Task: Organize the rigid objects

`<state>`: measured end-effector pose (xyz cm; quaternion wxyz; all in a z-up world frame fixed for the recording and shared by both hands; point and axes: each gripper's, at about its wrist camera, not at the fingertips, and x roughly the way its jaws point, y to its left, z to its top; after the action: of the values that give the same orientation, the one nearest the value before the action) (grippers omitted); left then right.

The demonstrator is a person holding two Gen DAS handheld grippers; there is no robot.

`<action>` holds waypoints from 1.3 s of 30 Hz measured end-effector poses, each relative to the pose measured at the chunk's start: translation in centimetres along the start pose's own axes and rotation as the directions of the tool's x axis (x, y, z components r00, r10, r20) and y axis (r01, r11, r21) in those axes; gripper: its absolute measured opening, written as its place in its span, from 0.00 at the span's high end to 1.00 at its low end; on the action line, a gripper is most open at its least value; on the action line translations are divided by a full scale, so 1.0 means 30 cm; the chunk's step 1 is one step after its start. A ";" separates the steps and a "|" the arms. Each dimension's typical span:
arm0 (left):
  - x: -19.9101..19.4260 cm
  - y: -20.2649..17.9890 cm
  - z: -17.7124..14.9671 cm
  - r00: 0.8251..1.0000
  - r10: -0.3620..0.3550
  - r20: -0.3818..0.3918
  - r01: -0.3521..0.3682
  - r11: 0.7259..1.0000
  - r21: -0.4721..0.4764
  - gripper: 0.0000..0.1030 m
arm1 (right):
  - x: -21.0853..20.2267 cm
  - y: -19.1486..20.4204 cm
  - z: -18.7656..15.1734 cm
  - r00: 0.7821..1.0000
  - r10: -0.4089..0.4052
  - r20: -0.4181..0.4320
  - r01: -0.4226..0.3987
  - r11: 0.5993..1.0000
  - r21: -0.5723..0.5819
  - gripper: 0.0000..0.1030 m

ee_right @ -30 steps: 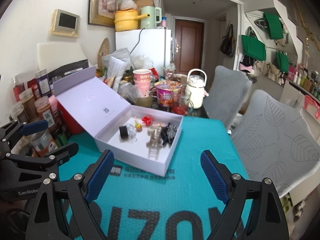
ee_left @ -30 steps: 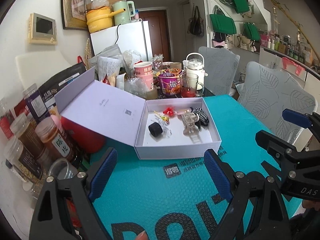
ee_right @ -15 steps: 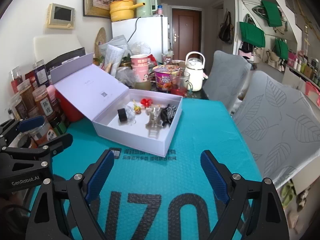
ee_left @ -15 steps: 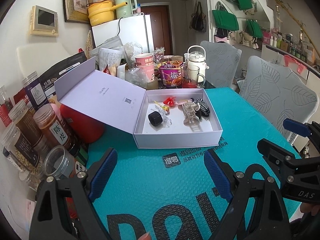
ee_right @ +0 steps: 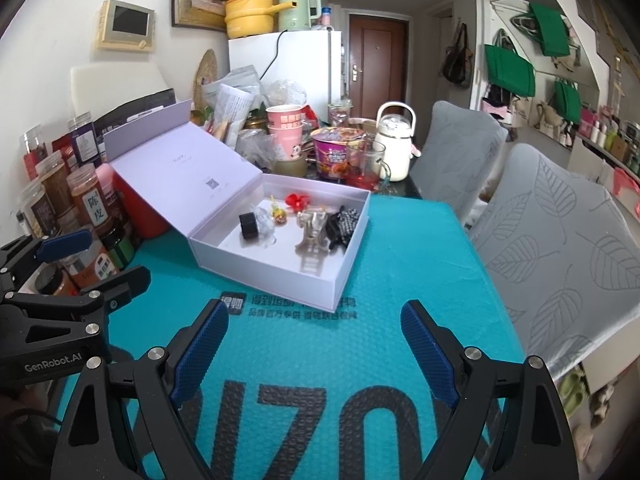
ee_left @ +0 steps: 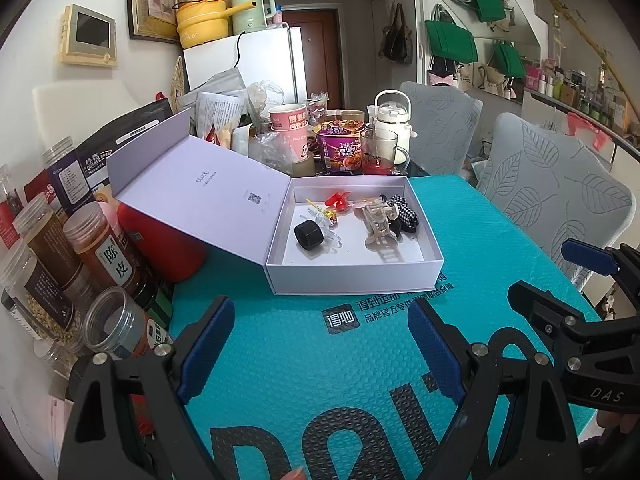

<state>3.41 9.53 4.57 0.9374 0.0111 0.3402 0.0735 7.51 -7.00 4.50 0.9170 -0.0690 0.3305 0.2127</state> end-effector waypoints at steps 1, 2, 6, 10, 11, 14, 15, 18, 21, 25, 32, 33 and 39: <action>0.001 0.002 0.001 1.000 -0.002 -0.001 0.002 1.000 -0.001 0.13 | 0.000 0.001 0.000 1.000 -0.002 0.000 0.002 1.000 -0.002 0.13; 0.001 0.002 0.001 1.000 -0.006 -0.002 0.006 1.000 -0.003 0.13 | 0.001 0.002 -0.001 1.000 -0.002 0.000 0.002 1.000 -0.003 0.13; 0.004 0.005 0.001 1.000 -0.005 -0.004 0.005 1.000 -0.008 0.13 | 0.002 0.006 -0.001 1.000 0.000 -0.002 0.000 1.000 -0.004 0.13; 0.006 0.007 0.002 1.000 -0.006 -0.003 0.006 1.000 -0.010 0.13 | 0.005 0.005 -0.002 1.000 -0.002 -0.005 0.002 1.000 -0.006 0.13; 0.007 0.008 0.003 1.000 -0.007 -0.004 0.007 1.000 -0.010 0.13 | 0.007 0.005 -0.002 1.000 -0.003 -0.006 0.003 1.000 -0.007 0.13; 0.007 0.006 0.002 1.000 -0.008 -0.005 0.008 1.000 -0.010 0.13 | 0.008 0.003 -0.005 1.000 -0.005 -0.008 0.005 1.000 -0.006 0.13; 0.008 0.006 0.001 1.000 -0.006 -0.007 0.005 1.000 -0.010 0.13 | 0.009 0.003 -0.005 1.000 -0.005 -0.008 0.005 1.000 -0.007 0.13; 0.013 0.005 0.001 1.000 -0.008 -0.013 0.008 1.000 -0.013 0.13 | 0.009 0.002 -0.007 1.000 -0.007 -0.009 0.007 1.000 -0.007 0.13; 0.015 0.006 0.000 1.000 -0.016 -0.016 0.016 1.000 -0.015 0.13 | 0.012 -0.002 -0.012 1.000 -0.011 -0.014 0.010 1.000 -0.010 0.13; 0.014 0.005 -0.001 1.000 -0.010 -0.016 0.010 1.000 -0.010 0.13 | 0.017 -0.006 -0.017 1.000 -0.015 -0.022 0.015 1.000 -0.007 0.13; 0.011 0.001 0.000 1.000 -0.014 -0.021 0.014 1.000 -0.008 0.13 | 0.011 -0.009 -0.016 1.000 -0.020 -0.020 0.019 1.000 -0.007 0.13; 0.010 0.001 0.000 1.000 -0.015 -0.021 0.015 1.000 -0.007 0.13 | 0.009 -0.010 -0.017 1.000 -0.020 -0.019 0.020 1.000 -0.007 0.13; 0.009 -0.002 0.000 1.000 -0.011 -0.029 0.011 1.000 -0.003 0.13 | 0.004 -0.012 -0.013 1.000 -0.024 -0.019 0.024 1.000 -0.005 0.13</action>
<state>3.63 9.50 4.39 0.9328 0.0066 0.3537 0.0689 7.52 -7.37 4.11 0.9161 -0.0774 0.3377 0.2018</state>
